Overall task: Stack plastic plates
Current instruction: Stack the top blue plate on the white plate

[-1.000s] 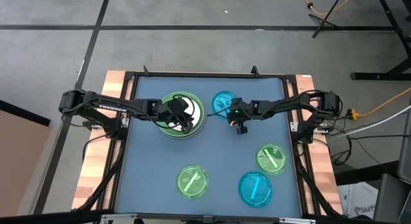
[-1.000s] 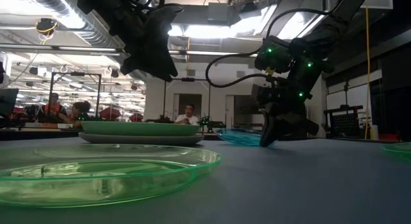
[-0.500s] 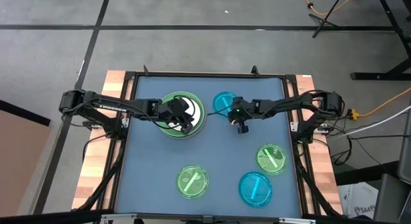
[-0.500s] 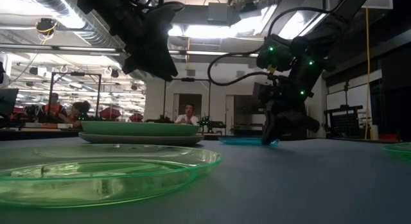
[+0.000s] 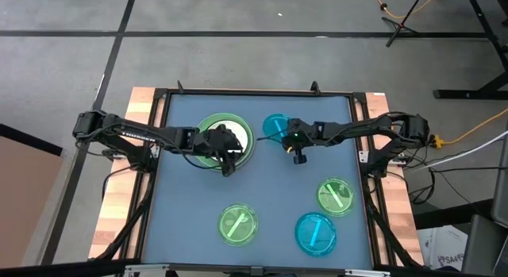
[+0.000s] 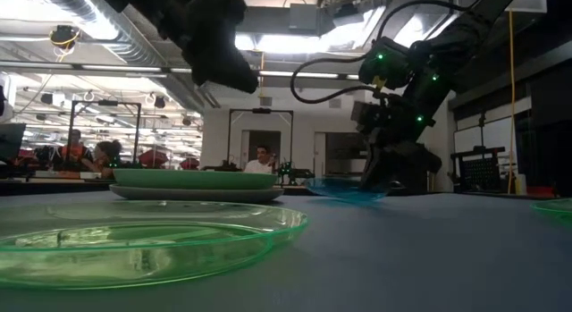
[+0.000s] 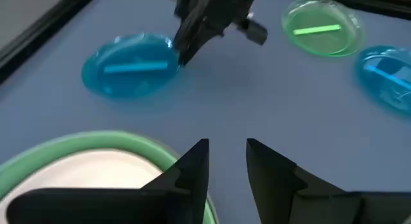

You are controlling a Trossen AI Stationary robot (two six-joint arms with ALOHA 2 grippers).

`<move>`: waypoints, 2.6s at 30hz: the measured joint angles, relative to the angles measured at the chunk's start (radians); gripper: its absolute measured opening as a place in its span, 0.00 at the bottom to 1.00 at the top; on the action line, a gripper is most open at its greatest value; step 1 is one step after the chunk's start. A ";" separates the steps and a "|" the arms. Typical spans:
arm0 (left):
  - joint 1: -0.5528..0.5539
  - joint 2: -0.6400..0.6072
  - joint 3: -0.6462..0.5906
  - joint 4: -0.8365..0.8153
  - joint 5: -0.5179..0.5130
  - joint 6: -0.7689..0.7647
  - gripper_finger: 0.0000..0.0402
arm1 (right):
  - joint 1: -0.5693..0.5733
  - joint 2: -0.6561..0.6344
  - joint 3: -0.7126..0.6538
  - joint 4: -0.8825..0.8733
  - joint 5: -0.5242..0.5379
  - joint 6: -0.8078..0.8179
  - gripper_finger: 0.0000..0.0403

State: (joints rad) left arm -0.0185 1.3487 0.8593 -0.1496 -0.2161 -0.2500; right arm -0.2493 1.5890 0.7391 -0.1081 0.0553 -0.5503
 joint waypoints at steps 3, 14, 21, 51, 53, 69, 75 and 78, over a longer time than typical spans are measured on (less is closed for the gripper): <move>-0.009 0.000 0.000 0.031 0.000 0.024 0.24 | 0.000 0.000 0.000 0.002 -0.026 0.000 0.00; -0.011 0.000 0.000 0.047 0.000 0.025 0.24 | 0.001 -0.001 0.002 0.011 -0.030 0.000 0.00; -0.011 0.000 0.000 0.046 0.000 0.025 0.24 | 0.001 -0.002 0.002 0.011 -0.030 -0.001 0.00; -0.011 0.000 0.000 0.046 0.000 0.025 0.24 | 0.118 -0.005 0.173 -0.086 0.038 -0.061 0.00; -0.011 0.000 0.000 0.046 0.000 0.025 0.24 | 0.118 -0.005 0.188 -0.092 0.045 -0.068 0.00; -0.015 0.000 0.000 0.102 0.000 0.024 0.24 | 0.119 -0.005 0.256 -0.104 0.030 -0.195 0.00; -0.062 -0.009 0.000 0.100 0.000 0.025 0.24 | 0.119 -0.005 0.256 -0.093 -0.012 -0.218 0.00; -0.097 -0.027 0.000 0.085 0.000 0.024 0.24 | 0.119 -0.005 0.256 -0.060 -0.028 -0.221 0.00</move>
State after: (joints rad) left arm -0.1156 1.3217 0.8593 -0.0649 -0.2161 -0.2264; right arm -0.1307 1.5845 0.9951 -0.1680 0.0275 -0.7710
